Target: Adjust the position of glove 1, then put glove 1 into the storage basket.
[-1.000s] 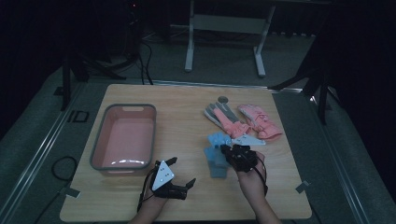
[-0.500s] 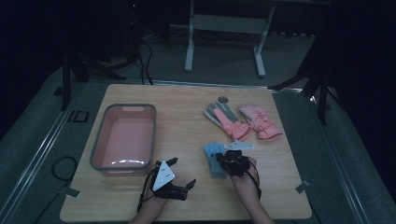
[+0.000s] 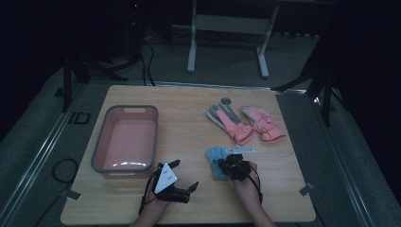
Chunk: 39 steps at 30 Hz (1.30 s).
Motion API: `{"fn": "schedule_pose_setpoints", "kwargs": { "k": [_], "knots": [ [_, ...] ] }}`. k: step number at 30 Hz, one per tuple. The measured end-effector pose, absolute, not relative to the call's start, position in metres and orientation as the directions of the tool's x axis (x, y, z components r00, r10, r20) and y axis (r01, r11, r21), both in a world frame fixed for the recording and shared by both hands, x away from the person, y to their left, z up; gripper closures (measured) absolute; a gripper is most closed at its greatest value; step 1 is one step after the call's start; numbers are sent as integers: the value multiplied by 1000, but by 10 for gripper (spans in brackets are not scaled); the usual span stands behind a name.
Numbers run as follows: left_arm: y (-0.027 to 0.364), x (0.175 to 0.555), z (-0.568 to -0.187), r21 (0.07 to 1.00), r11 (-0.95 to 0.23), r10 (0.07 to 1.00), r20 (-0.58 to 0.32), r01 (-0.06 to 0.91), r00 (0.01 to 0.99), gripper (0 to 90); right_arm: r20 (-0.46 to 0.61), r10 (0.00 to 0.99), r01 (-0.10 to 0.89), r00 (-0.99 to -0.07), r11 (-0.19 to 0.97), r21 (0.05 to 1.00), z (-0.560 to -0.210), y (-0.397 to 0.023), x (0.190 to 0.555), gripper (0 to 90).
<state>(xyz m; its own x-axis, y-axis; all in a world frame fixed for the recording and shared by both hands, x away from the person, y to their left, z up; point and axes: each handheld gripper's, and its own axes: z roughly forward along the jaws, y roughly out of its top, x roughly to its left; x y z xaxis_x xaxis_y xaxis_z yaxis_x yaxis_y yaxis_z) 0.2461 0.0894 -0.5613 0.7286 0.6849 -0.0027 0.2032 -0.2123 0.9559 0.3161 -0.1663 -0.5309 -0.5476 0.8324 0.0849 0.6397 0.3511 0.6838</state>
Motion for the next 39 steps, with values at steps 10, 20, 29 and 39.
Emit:
{"fn": "schedule_pose_setpoints", "kwargs": {
  "k": [10, 20, 29, 39],
  "knots": [
    [87, 247, -561, 955, -195, 717, -16, 222, 697, 8, 76, 829, 642, -554, 367, 673, -540, -166, 317, 813],
    [82, 250, -559, 931, -257, 683, -15, 259, 730, 8, 119, 759, 570, -641, 366, 736, -516, -181, 313, 204],
    [77, 255, -553, 929, -222, 573, -120, 295, 811, 8, 140, 699, 533, -702, 385, 754, -514, -213, 319, 140],
    [62, 264, -545, 920, -282, 503, -98, 270, 859, 8, 249, 695, 606, -675, 328, 725, -512, -230, 331, 116]
  ]
}}
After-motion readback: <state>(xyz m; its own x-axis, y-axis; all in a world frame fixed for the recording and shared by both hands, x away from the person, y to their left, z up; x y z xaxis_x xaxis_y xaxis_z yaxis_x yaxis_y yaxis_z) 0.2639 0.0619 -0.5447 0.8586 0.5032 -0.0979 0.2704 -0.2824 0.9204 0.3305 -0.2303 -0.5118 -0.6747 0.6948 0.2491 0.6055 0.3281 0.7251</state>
